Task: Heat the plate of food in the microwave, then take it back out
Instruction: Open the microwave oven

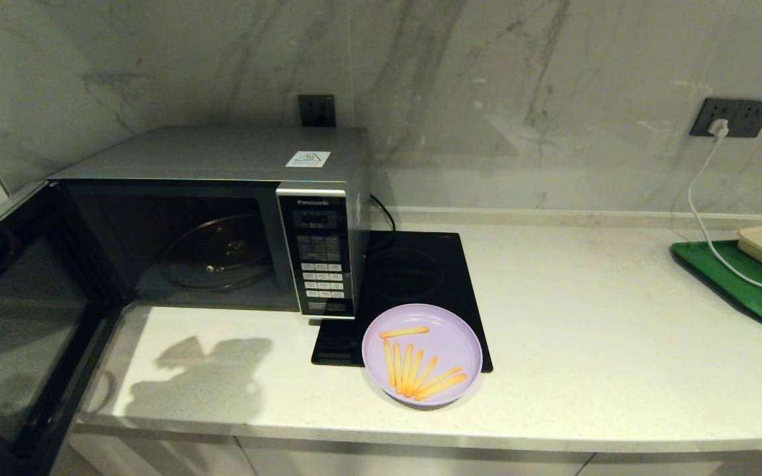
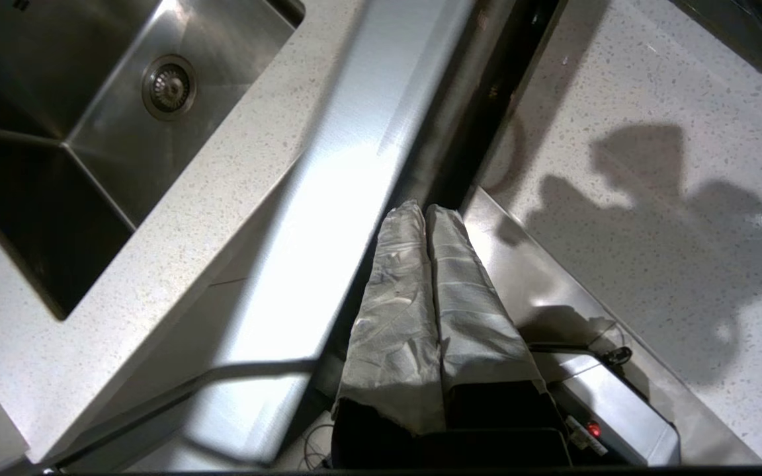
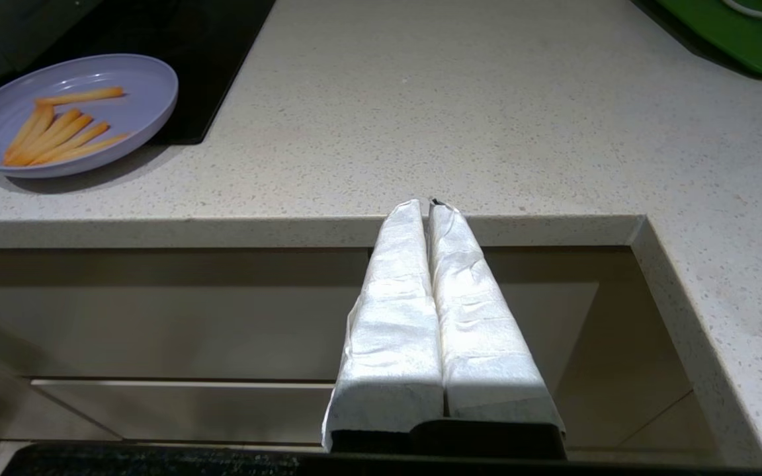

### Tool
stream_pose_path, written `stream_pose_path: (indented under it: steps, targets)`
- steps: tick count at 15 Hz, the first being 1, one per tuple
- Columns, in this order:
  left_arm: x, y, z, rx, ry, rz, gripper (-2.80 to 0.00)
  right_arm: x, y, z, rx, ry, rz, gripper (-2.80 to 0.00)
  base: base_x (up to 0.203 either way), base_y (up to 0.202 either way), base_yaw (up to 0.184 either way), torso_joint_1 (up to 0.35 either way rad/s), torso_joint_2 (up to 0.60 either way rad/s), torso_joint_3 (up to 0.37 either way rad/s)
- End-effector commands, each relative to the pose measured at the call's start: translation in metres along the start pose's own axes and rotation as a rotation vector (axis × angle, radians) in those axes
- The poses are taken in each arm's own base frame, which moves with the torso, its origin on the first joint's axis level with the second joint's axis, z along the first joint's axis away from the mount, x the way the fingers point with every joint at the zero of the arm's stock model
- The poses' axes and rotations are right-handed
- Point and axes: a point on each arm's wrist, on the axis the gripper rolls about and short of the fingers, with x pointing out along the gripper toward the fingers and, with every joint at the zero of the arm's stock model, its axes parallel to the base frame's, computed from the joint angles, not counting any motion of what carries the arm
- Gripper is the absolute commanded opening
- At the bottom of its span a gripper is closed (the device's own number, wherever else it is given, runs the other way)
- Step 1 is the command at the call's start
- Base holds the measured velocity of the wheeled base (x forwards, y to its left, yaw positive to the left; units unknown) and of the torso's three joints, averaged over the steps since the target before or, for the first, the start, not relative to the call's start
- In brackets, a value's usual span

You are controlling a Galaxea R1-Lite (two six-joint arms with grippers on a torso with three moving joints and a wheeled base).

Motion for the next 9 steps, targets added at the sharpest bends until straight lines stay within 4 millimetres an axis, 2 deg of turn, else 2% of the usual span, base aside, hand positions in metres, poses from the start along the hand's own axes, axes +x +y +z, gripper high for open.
stream_pose_path:
  steps: [1,6,9]
  targets:
    - [-0.003,0.003,-0.001,0.002,-0.008,-0.001,-2.80,0.000,0.000,0.000,0.001,0.000,0.000,-2.80,0.000,0.000,0.000,0.000,0.00,0.000]
    - [-0.011,-0.035,-0.008,0.096,-0.039,-0.102,-2.80,0.000,0.000,0.000,0.001,0.002,0.000,-2.80,0.000,0.000,0.000,0.000,0.00,0.000]
    - [-0.002,-0.048,-0.008,0.117,-0.019,-0.101,-2.80,0.000,0.000,0.000,0.001,0.002,0.000,-2.80,0.000,0.000,0.000,0.000,0.00,0.000]
